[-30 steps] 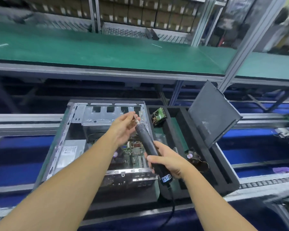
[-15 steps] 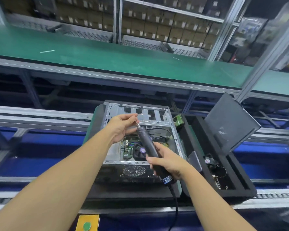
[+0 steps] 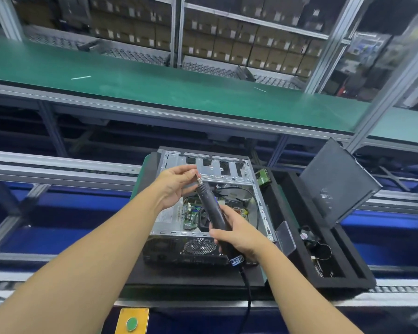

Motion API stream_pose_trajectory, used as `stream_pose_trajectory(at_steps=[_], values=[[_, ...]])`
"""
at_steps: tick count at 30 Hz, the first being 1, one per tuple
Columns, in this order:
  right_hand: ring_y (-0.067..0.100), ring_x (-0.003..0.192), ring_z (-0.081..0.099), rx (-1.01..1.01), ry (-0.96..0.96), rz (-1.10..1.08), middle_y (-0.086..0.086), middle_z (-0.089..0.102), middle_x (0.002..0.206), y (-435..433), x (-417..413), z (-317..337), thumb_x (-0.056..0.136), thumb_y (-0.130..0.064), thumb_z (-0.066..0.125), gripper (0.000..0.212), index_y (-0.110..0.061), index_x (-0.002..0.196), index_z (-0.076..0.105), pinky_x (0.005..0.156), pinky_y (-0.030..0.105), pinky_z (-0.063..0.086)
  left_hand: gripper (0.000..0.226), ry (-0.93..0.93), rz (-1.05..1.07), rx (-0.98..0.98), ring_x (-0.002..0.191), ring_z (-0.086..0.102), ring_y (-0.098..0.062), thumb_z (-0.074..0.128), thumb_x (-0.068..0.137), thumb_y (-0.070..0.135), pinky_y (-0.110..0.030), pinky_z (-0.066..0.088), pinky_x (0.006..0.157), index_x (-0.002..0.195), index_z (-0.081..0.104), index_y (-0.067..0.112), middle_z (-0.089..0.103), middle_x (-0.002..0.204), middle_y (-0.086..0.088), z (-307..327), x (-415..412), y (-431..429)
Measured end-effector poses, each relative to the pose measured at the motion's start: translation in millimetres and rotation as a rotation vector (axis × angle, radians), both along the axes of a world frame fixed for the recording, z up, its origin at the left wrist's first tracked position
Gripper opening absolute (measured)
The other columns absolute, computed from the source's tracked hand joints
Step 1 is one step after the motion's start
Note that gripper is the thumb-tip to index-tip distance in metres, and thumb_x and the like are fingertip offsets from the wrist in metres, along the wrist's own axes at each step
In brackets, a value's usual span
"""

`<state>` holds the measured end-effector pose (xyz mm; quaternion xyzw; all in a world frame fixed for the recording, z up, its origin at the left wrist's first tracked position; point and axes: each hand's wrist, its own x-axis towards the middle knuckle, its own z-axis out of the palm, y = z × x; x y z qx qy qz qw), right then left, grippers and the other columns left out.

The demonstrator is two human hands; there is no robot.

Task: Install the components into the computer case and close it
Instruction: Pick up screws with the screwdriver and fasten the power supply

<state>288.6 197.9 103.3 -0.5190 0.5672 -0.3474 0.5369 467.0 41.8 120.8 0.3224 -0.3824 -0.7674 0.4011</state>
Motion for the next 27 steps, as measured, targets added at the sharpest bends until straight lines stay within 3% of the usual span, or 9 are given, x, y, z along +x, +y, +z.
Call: stream_pose_trajectory(at_steps=[7, 11, 19, 27], values=[[0.019, 0.075, 0.063, -0.020, 0.090, 0.040, 0.001, 0.066, 0.096, 6.5, -9.2, 1.1, 0.090, -0.016, 0.074, 0.052, -0.029, 0.134, 0.049, 0.068, 0.038, 0.057, 0.015, 0.069, -0.093, 0.103, 0.083, 0.073, -0.017, 0.064, 0.089, 0.008, -0.029, 0.060, 0.073, 0.103, 0.066, 0.003, 0.072, 0.088, -0.007, -1.7, 0.7, 2.8], [0.021, 0.078, 0.064, 0.008, 0.092, 0.045, 0.001, 0.067, 0.101, 9.7, -13.2, -0.1, 0.089, -0.019, 0.076, 0.059, -0.024, 0.140, 0.047, 0.070, 0.041, 0.057, 0.026, 0.021, -0.160, 0.113, 0.086, 0.072, -0.019, 0.069, 0.078, 0.012, -0.030, 0.060, 0.074, 0.100, 0.065, 0.001, 0.071, 0.089, -0.008, -2.3, 2.8, 1.1], [0.020, 0.078, 0.064, 0.010, 0.068, 0.025, 0.002, 0.066, 0.101, 10.5, -13.4, -1.3, 0.087, -0.020, 0.076, 0.059, -0.024, 0.139, 0.048, 0.071, 0.042, 0.057, 0.012, 0.024, -0.170, 0.131, 0.086, 0.072, -0.019, 0.065, 0.089, 0.009, -0.031, 0.061, 0.078, 0.098, 0.064, 0.002, 0.071, 0.089, -0.010, 1.2, 1.2, 1.2], [0.021, 0.077, 0.065, 0.016, 0.118, 0.066, 0.006, 0.066, 0.102, 5.5, -8.4, 2.1, 0.091, -0.018, 0.075, 0.048, -0.025, 0.131, 0.050, 0.075, 0.045, 0.060, 0.023, -0.012, -0.127, 0.177, 0.076, 0.071, -0.016, 0.075, 0.076, 0.018, -0.026, 0.059, 0.067, 0.091, 0.060, 0.008, 0.070, 0.080, -0.006, 1.7, 5.1, 2.6]])
